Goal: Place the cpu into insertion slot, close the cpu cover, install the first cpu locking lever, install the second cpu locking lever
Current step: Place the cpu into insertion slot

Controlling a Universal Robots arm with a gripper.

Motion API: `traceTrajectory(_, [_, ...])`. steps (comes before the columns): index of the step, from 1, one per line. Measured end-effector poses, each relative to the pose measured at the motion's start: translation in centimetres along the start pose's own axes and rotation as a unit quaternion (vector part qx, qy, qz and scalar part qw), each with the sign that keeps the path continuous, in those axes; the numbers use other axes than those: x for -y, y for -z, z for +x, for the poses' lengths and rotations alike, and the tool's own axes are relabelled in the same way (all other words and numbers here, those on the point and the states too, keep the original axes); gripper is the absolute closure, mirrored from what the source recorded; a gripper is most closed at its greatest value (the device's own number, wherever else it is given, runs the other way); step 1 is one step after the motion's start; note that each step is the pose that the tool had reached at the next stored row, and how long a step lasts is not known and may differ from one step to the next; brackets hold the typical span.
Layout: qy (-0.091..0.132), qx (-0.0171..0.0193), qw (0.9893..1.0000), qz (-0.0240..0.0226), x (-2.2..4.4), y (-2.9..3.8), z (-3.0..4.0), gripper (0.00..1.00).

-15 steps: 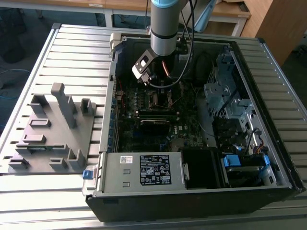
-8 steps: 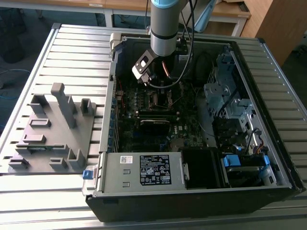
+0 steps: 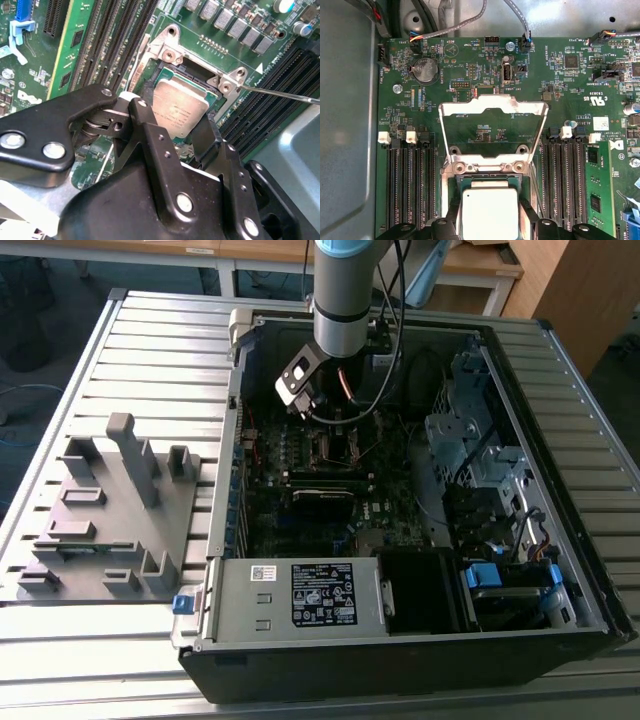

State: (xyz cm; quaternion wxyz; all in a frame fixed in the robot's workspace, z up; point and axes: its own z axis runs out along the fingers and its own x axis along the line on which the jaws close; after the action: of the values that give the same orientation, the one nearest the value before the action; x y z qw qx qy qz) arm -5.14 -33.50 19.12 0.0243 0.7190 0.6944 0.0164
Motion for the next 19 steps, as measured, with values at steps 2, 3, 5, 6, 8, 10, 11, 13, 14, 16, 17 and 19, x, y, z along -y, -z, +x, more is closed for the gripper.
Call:
traceTrajectory(2, [0.0, 0.0, 1.0, 0.0, 0.0, 0.0, 0.0, 0.46])
traceTrajectory(3, [0.0, 0.0, 1.0, 0.0, 0.0, 0.0, 0.0, 0.46])
traceTrajectory(5, [0.0, 0.0, 1.0, 0.0, 0.0, 0.0, 0.0, 0.46])
traceTrajectory(6, [0.0, 0.0, 1.0, 0.0, 0.0, -0.01, 0.0, 0.46])
traceTrajectory(8, [0.0, -0.0004, 1.0, -0.0003, -0.01, -0.03, 0.01, 0.45])
traceTrajectory(10, [0.0, -0.0002, 1.0, -0.0001, 0.0, -0.02, 0.01, 0.38])
traceTrajectory(11, [0.0, -0.0001, 1.0, -0.0001, 0.0, -0.01, 0.0, 0.38])
traceTrajectory(13, [0.0, 0.0, 1.0, 0.0, 0.0, -0.01, 0.0, 0.38])
traceTrajectory(14, [0.0, 0.0, 1.0, 0.0, 0.0, -0.01, 0.0, 0.38])
traceTrajectory(16, [0.0, 0.0001, 1.0, 0.0001, 0.0, 0.08, 0.0, 0.38])
traceTrajectory(17, [0.0, 0.0, 1.0, 0.0, -0.01, 0.16, 0.0, 0.38])
traceTrajectory(19, [0.0, -0.0001, 1.0, 0.0, -0.02, 0.4, 0.0, 0.38])
